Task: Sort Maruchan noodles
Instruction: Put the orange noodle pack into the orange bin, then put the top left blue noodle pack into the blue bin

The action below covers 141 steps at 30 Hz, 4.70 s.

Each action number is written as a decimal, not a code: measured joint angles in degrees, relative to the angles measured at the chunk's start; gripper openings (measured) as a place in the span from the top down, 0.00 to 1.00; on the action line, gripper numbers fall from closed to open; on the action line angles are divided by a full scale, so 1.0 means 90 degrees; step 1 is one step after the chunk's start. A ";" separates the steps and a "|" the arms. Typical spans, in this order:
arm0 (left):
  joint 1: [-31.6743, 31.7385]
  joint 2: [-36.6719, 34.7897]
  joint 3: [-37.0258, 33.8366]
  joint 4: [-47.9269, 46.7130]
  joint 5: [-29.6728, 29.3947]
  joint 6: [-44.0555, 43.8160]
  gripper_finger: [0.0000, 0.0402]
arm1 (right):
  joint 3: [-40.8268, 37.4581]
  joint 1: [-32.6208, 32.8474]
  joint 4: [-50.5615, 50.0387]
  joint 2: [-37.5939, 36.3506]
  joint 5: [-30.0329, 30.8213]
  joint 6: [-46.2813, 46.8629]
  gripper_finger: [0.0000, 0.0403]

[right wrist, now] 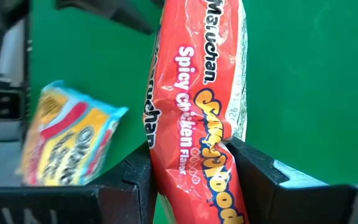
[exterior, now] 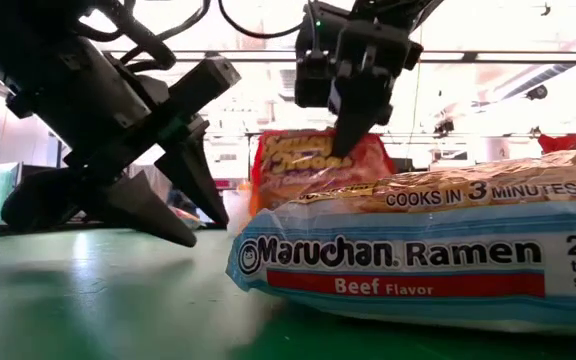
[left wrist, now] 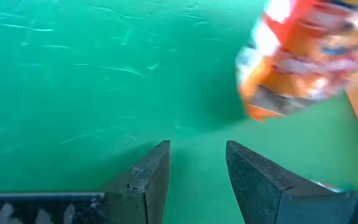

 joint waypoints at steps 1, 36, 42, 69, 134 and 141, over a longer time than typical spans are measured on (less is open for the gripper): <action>-0.0001 -0.0001 0.0000 -0.0053 0.0001 -0.0082 0.65 | 0.0000 0.0000 -0.0092 -0.0035 -0.0078 -0.0002 0.62; 0.0008 -0.0017 0.0015 -0.1066 -0.0349 -0.1458 0.65 | -0.0275 0.2908 -0.1686 -0.2869 0.0875 0.2539 0.62; -0.0028 -0.0017 0.0030 -0.0931 -0.0155 -0.1098 0.65 | -0.0673 0.3818 -0.1777 -0.3122 0.1441 0.4329 0.62; -0.0062 -0.0017 0.0117 -0.0578 0.0031 -0.0244 0.65 | -0.2268 0.6398 -0.1357 -0.3483 0.1200 0.7072 0.62; 0.2393 -0.0126 0.2277 -0.4464 0.0246 0.1221 0.65 | -0.2670 0.1216 -0.0811 -0.3490 0.4582 0.0946 0.52; 0.3158 -0.0408 0.2258 -0.5035 0.0348 0.2277 0.65 | -0.3300 0.0592 0.1763 -0.3490 0.2983 0.1204 0.52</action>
